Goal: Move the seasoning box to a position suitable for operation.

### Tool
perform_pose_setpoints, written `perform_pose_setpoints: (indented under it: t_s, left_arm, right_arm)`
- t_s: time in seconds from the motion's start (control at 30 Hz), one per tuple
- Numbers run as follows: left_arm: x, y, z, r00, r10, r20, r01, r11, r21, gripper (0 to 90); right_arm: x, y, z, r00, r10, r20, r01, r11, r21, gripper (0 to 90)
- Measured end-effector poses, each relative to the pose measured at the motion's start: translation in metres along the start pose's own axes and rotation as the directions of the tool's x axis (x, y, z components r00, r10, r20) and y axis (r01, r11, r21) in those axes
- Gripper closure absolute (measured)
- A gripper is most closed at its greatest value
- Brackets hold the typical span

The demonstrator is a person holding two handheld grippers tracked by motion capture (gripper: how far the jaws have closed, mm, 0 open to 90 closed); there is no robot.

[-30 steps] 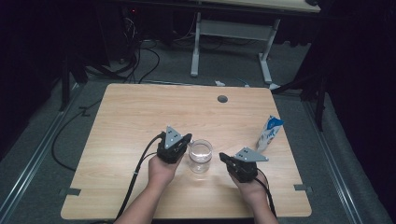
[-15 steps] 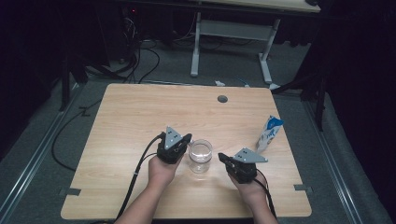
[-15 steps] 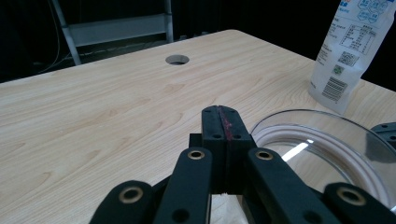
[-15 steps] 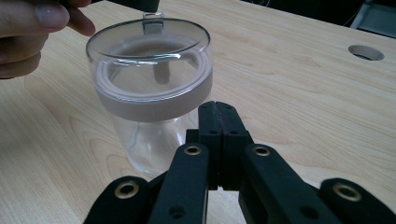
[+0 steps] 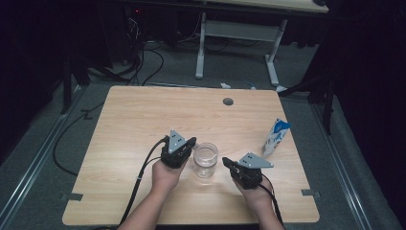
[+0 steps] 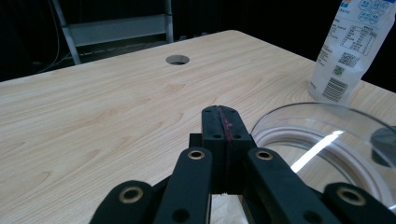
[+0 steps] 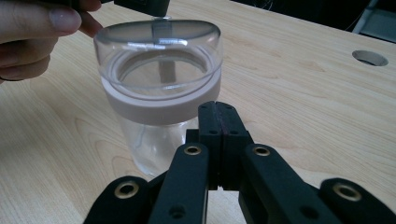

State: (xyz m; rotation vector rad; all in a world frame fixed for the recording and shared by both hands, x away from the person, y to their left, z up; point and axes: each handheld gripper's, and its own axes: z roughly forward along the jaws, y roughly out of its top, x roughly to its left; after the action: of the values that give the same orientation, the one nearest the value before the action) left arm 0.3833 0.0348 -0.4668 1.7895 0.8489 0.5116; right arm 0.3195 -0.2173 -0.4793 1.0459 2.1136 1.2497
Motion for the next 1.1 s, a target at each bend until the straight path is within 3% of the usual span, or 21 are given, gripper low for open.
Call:
perform_pose_setpoints:
  t_s: [0.4, 0.67, 0.83, 1.03, 1.1]
  left_arm:
    - [0.001, 0.0, 0.0, 1.0, -0.009, 0.002, 0.009, 1.0, 0.001, 90.0]
    - [0.002, 0.0, -0.001, 0.9999, -0.017, -0.003, 0.017, 0.9998, 0.006, 90.0]
    - [0.002, -0.002, -0.013, 0.9985, -0.05, 0.021, 0.05, 0.9986, -0.015, 90.0]
    - [-0.009, -0.017, -0.033, 0.9998, -0.007, 0.02, 0.007, 0.9999, 0.007, 90.0]
    - [-0.013, -0.025, -0.036, 0.9995, -0.011, 0.029, 0.01, 0.9998, 0.015, 90.0]
  right_arm:
    - [0.011, 0.006, 0.002, 0.9991, -0.037, -0.02, 0.037, 0.999, -0.021, 89.8]
    - [0.013, 0.008, 0.003, 0.9991, -0.037, -0.022, 0.036, 0.999, -0.03, 89.8]
    - [0.014, 0.009, 0.003, 0.9989, -0.037, -0.028, 0.036, 0.999, -0.035, 89.8]
    - [0.014, 0.011, 0.001, 0.9987, -0.038, -0.034, 0.036, 0.998, -0.048, 89.8]
    - [0.013, 0.012, 0.001, 0.9989, -0.032, -0.035, 0.03, 0.998, -0.055, 89.8]
